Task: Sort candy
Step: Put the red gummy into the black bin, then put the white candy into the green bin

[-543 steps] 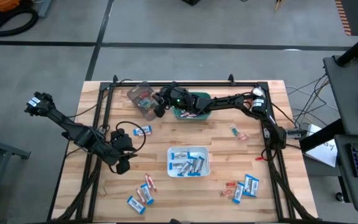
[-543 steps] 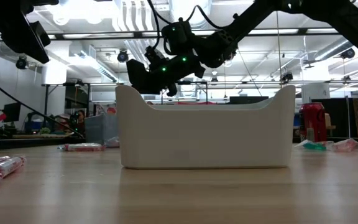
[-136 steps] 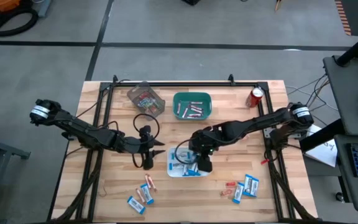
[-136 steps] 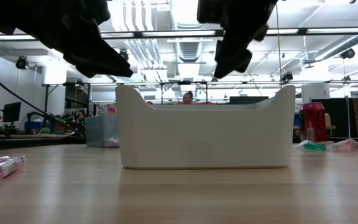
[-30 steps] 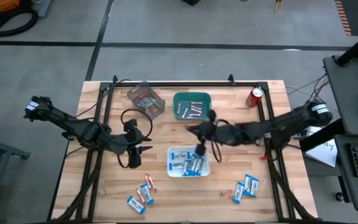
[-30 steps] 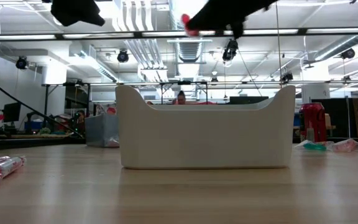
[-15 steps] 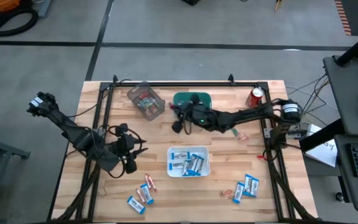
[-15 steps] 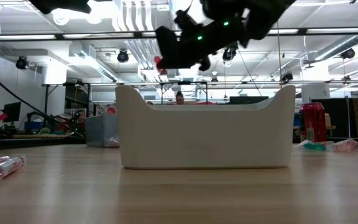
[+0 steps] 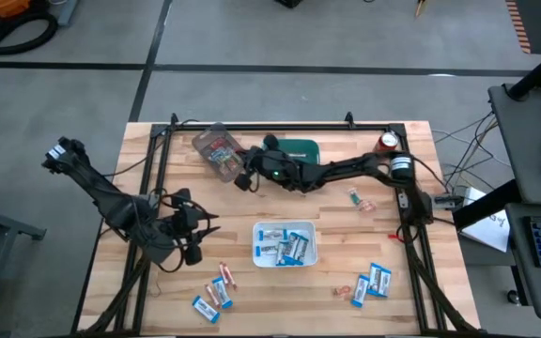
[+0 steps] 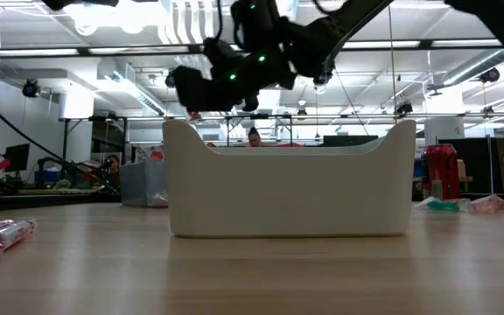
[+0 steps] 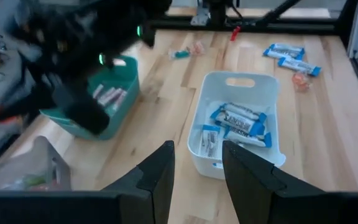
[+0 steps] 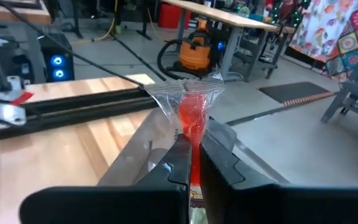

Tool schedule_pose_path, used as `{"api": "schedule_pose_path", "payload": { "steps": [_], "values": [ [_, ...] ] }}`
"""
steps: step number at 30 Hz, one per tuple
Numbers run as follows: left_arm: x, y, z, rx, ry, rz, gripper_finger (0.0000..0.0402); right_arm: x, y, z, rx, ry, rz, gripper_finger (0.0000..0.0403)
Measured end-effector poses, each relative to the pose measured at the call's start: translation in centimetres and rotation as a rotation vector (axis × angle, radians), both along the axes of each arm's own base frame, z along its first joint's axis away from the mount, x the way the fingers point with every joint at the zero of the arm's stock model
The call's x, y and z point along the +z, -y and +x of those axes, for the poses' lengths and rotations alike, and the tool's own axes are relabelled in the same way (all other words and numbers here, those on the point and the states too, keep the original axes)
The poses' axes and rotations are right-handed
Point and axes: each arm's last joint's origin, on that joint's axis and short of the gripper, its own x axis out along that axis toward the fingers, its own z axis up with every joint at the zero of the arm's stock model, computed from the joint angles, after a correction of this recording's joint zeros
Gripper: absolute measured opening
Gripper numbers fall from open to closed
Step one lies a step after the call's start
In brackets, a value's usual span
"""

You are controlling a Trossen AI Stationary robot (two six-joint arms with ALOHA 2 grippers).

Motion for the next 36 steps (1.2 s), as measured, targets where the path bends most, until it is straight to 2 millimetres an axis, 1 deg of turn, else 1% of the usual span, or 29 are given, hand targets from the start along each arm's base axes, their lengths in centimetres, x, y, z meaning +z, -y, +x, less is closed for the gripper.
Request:
{"api": "schedule_pose_path", "payload": {
  "steps": [3, 8, 13, 21, 24, 30, 36],
  "values": [
    [0.8, -0.1, -0.5, 0.018, 0.025, 0.024, 0.0119, -0.6, 0.7, 1.4, -0.012, 0.002, 0.002, 0.0013],
    [0.9, -0.2, -0.9, 0.022, 0.018, 0.044, 0.0119, -2.1, 1.6, 2.8, -0.031, -0.011, 0.002, 0.0013],
    [0.7, -0.3, -1.0, 0.031, 0.0, 0.049, 0.0119, -3.0, 2.0, 3.5, -0.037, -0.017, 0.004, 0.0013],
    [0.6, -0.5, -1.1, 0.072, 0.018, 0.095, 0.0119, -3.8, 2.1, 3.9, -0.03, -0.026, 0.007, 0.0017],
    [0.6, -0.5, -1.1, 0.082, 0.023, 0.106, 0.0119, -3.9, 2.2, 4.0, -0.031, -0.027, 0.007, 0.0037],
    [0.6, -0.5, -1.1, 0.088, 0.028, 0.112, 0.0119, -3.7, 2.5, 3.9, -0.045, 0.0, 0.048, 0.0098],
    [0.6, -0.5, -1.1, 0.089, 0.028, 0.11, 0.0119, -4.0, 2.8, 3.8, -0.059, -0.013, 0.081, 0.014]
  ]
}}
